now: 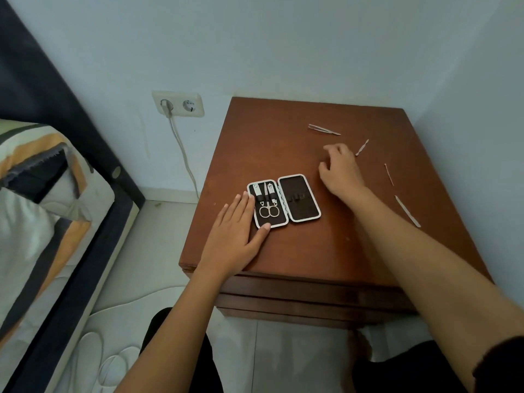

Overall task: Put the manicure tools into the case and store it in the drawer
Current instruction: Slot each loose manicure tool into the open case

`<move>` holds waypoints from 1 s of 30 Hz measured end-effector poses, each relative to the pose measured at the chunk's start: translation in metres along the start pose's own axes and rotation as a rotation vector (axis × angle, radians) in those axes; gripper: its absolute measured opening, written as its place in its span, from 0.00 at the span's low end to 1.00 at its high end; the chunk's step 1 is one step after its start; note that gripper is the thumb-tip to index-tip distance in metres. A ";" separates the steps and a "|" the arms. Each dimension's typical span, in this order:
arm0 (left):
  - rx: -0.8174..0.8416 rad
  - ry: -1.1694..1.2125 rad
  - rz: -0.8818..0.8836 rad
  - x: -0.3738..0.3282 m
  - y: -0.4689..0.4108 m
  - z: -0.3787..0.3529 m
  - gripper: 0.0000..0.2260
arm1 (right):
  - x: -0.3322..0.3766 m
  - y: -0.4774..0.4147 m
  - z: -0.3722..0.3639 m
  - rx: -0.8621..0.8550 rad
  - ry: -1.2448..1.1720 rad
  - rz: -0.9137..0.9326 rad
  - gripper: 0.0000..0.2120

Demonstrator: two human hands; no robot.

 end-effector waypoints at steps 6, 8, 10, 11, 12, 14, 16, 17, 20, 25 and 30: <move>-0.036 -0.040 0.005 0.002 -0.002 -0.002 0.36 | -0.007 -0.067 -0.015 0.107 0.094 -0.004 0.26; -0.036 -0.044 0.006 0.002 -0.002 -0.002 0.36 | -0.003 -0.079 -0.018 0.156 0.114 0.011 0.25; -0.041 -0.043 0.006 0.002 -0.003 -0.002 0.36 | -0.001 -0.083 -0.017 0.128 0.117 0.025 0.21; -0.044 -0.043 0.006 0.002 -0.003 -0.002 0.35 | 0.001 -0.081 -0.013 0.070 0.119 0.043 0.18; -0.046 -0.040 0.007 0.002 -0.003 -0.001 0.35 | 0.003 -0.076 -0.011 0.004 0.115 0.067 0.15; -0.050 -0.033 0.010 0.002 -0.003 0.000 0.35 | 0.007 -0.059 -0.009 -0.068 0.074 0.107 0.10; -0.050 -0.023 0.016 0.002 -0.003 0.001 0.36 | 0.009 -0.041 -0.010 -0.081 -0.003 0.120 0.07; -0.049 -0.016 0.019 0.001 -0.003 0.001 0.36 | 0.011 -0.032 -0.009 -0.084 -0.066 0.113 0.06; -0.044 -0.006 0.025 0.000 -0.002 0.002 0.37 | 0.018 -0.006 0.001 -0.095 -0.400 0.027 0.05; -0.042 0.005 0.025 -0.002 0.000 0.003 0.35 | 0.047 0.027 0.010 0.053 -0.525 0.138 0.20; -0.049 0.016 0.016 -0.001 0.000 0.003 0.35 | 0.052 0.026 0.002 0.155 -0.446 0.191 0.24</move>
Point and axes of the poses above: each hand's wrist, its own y-axis away from the middle knuckle, its own z-axis out of the back of the hand, x = y × z, the point moved 5 cm from there along -y, towards the middle knuckle, and after that the axes turned 8 degrees about y, right-handed, at the moved point
